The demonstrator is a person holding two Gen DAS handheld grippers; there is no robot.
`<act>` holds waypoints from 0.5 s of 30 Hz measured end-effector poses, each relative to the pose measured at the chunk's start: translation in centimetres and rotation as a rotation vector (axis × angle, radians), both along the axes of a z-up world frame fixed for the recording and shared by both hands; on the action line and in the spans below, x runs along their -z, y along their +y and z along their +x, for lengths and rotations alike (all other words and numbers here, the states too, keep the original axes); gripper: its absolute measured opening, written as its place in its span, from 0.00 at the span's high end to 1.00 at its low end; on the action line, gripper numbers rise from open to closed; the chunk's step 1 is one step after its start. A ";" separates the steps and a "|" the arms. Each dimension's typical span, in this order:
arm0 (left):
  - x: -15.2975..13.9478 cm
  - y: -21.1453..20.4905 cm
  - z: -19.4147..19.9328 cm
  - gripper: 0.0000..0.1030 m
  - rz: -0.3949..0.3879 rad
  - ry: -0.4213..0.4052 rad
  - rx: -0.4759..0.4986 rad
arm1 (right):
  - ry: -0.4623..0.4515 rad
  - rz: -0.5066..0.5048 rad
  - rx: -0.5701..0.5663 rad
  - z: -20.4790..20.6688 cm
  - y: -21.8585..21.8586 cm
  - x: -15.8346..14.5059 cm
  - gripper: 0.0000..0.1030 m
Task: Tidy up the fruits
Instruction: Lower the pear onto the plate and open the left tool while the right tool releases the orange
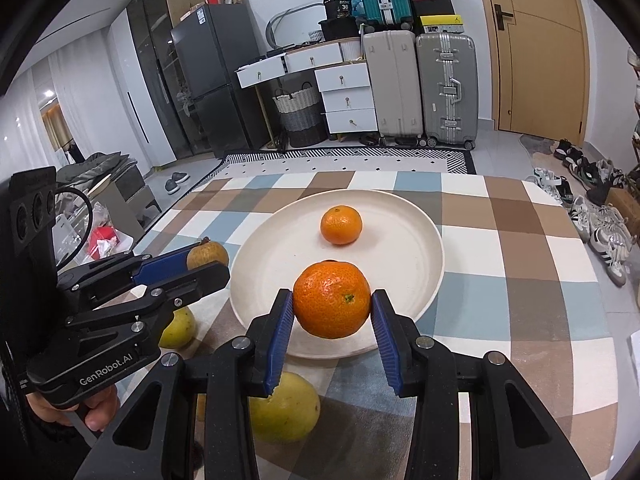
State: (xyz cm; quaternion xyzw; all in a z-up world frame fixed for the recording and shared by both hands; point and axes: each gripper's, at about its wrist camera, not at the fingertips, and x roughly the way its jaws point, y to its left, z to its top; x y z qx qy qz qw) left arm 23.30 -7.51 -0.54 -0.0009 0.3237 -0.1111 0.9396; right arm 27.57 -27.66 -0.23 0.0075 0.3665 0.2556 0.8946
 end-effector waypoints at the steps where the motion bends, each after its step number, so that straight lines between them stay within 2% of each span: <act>1: 0.1 -0.1 0.1 0.77 0.002 0.001 0.001 | 0.001 0.004 0.001 0.2 0.1 0.2 0.61; 15: 2.8 -0.4 2.5 0.77 0.022 0.053 -0.007 | 0.022 -0.007 0.016 1.2 0.7 1.6 0.61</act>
